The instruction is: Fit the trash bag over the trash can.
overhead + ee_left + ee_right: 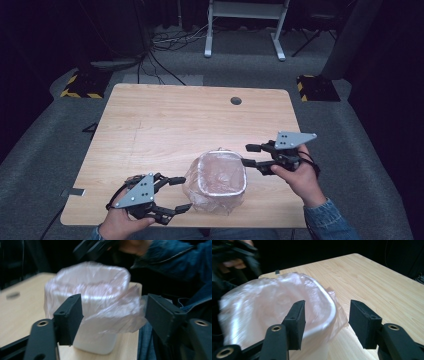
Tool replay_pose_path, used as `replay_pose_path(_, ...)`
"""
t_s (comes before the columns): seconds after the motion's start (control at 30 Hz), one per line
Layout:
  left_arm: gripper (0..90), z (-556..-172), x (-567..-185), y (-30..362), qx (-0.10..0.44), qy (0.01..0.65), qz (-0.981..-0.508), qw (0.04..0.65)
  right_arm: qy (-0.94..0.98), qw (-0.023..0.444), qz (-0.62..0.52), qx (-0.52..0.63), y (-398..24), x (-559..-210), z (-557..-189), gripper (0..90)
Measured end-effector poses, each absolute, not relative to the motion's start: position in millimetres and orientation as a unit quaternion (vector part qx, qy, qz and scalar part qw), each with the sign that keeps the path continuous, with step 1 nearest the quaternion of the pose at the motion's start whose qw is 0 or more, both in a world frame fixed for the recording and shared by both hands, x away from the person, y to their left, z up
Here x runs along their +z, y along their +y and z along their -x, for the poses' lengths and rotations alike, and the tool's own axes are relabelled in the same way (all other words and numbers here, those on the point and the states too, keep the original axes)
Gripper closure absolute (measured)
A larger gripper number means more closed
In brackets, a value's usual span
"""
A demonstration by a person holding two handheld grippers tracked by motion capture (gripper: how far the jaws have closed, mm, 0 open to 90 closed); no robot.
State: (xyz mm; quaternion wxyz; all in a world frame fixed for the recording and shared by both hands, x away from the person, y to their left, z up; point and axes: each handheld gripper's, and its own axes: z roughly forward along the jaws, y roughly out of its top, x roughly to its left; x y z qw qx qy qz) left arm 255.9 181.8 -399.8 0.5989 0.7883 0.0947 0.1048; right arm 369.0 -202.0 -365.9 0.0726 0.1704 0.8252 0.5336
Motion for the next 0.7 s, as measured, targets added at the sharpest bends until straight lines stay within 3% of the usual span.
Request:
replay_pose_path(0.17, 30.8, -247, -396, 176, 0.085, 0.06, -0.793, 0.601, 0.822, 0.072, -0.188, 0.533, -184, -369, -384, 47.2)
replay_pose_path(0.37, 46.8, -250, -404, 152, 0.174, 0.143, -0.824, 0.52, 0.823, 0.077, -0.206, 0.523, -174, -375, -397, 47.6)
replay_pose_path(0.53, 48.8, -262, -417, 145, 0.164, 0.181, -0.831, 0.501, 0.826, 0.062, -0.226, 0.512, -178, -385, -394, 49.9)
replay_pose_path(0.7, 47.2, -277, -427, 132, 0.214, 0.219, -0.833, 0.46, 0.827, 0.045, -0.24, 0.507, -182, -390, -384, 50.1)
